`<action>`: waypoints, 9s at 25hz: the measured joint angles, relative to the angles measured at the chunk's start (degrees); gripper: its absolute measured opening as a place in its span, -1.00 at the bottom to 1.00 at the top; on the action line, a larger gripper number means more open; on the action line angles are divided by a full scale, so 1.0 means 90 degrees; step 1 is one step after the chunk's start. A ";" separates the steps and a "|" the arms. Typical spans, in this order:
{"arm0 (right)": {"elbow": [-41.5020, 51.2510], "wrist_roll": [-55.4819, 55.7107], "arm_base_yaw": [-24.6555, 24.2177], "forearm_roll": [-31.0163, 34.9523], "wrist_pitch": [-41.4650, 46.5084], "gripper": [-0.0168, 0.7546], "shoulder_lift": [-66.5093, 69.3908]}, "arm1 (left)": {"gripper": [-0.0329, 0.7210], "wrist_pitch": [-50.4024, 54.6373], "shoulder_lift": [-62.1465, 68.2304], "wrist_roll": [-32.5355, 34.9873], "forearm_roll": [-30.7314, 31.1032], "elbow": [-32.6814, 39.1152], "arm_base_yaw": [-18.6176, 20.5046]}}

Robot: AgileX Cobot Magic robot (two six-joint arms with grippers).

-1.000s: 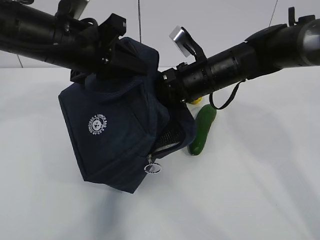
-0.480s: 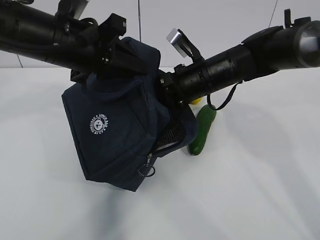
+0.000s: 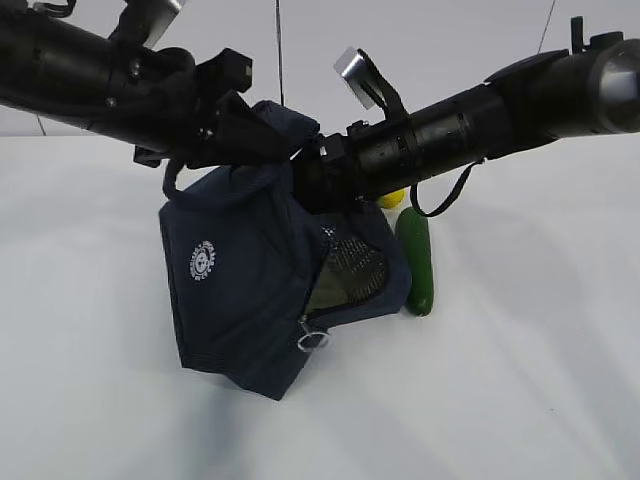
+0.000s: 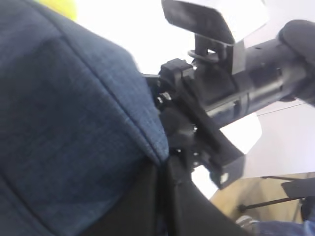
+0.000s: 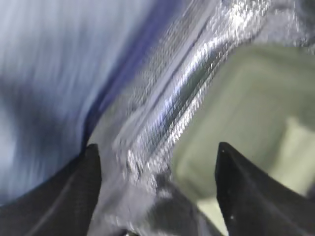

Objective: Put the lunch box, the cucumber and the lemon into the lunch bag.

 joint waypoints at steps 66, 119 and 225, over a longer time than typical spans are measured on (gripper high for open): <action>-0.3265 0.8833 -0.0098 -0.7781 0.0278 0.46 0.1358 | -0.93 0.0089 0.0000 0.0013 0.0814 -0.0012 0.0599; -0.3275 0.8872 -0.0098 -0.7881 -0.0120 0.04 0.1909 | -0.93 0.0136 0.0000 0.0013 0.0822 -0.0012 0.0599; -0.0247 0.1531 0.0390 0.0124 -0.1277 0.29 0.0096 | -0.93 0.0016 0.0000 0.0013 0.0524 -0.0012 0.0604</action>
